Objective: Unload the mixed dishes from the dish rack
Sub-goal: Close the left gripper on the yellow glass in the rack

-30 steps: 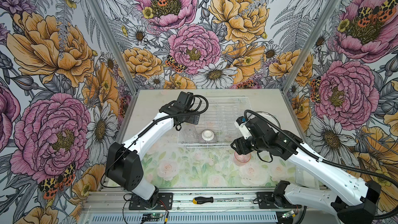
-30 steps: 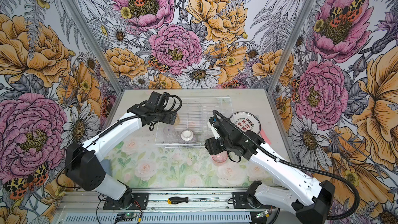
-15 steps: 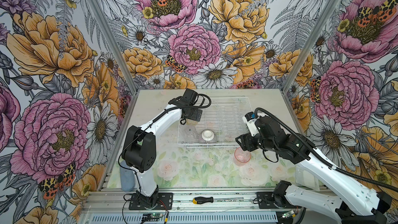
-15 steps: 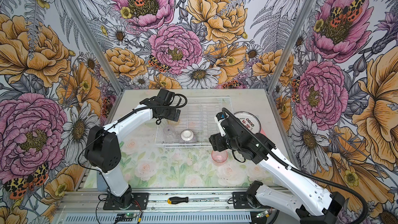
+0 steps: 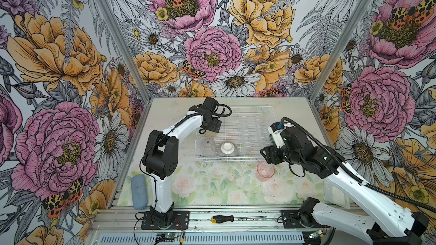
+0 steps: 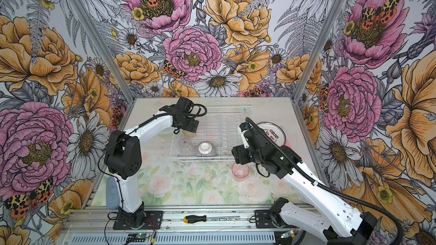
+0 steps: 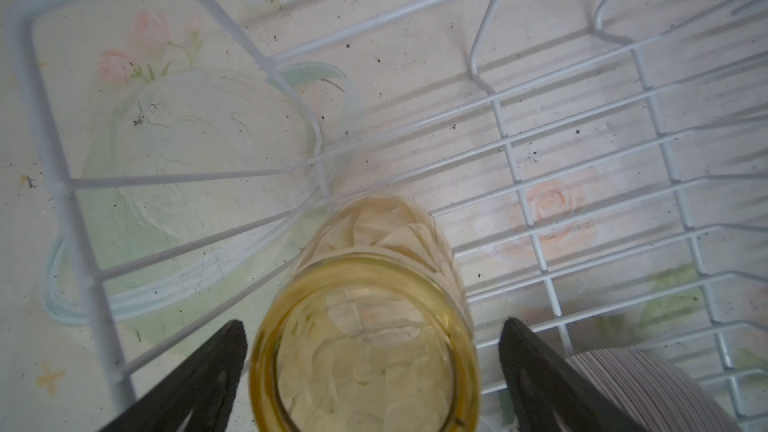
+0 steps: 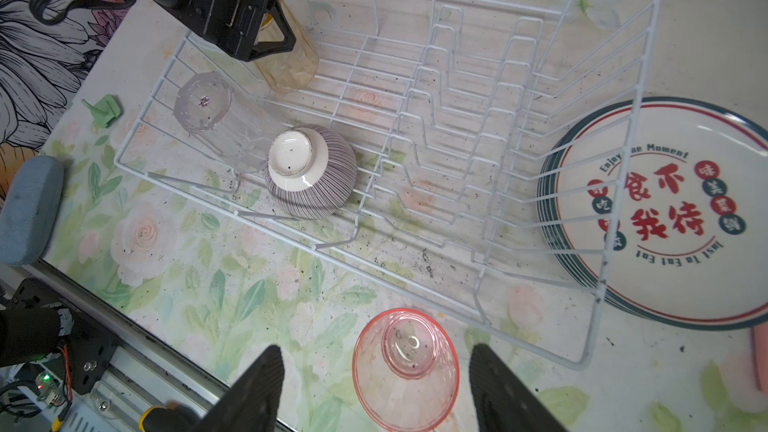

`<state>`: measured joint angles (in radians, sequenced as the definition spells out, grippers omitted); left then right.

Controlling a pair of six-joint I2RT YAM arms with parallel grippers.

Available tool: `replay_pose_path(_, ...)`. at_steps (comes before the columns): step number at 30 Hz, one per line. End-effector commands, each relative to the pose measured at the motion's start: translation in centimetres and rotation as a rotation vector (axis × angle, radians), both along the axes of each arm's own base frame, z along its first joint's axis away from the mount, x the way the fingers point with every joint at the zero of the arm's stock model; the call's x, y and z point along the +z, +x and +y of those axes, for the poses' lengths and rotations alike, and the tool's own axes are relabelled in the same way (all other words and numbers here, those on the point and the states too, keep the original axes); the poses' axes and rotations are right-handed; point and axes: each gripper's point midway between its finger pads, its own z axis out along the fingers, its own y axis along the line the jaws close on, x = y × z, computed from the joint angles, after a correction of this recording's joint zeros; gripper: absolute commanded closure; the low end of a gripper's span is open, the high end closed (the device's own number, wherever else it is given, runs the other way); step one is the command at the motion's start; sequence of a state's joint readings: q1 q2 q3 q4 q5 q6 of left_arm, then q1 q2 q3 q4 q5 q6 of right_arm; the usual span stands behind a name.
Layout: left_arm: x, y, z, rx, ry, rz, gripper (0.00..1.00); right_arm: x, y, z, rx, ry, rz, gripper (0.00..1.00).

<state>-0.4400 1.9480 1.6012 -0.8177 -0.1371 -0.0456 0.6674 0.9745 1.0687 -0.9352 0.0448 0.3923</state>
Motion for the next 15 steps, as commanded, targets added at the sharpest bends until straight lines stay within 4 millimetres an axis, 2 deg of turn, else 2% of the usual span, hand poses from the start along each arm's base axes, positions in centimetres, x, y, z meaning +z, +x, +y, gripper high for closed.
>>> replay_pose_path(1, 0.1, 0.6, -0.3, -0.018, -0.015, 0.008, 0.05, 0.5, 0.4, 0.1, 0.008, 0.013, -0.033, 0.27)
replay_pose_path(15, -1.0, 0.4, -0.4, -0.02, -0.003, 0.051, 0.1, 0.1, 0.6, -0.6, -0.009, 0.016, -0.025, 0.27)
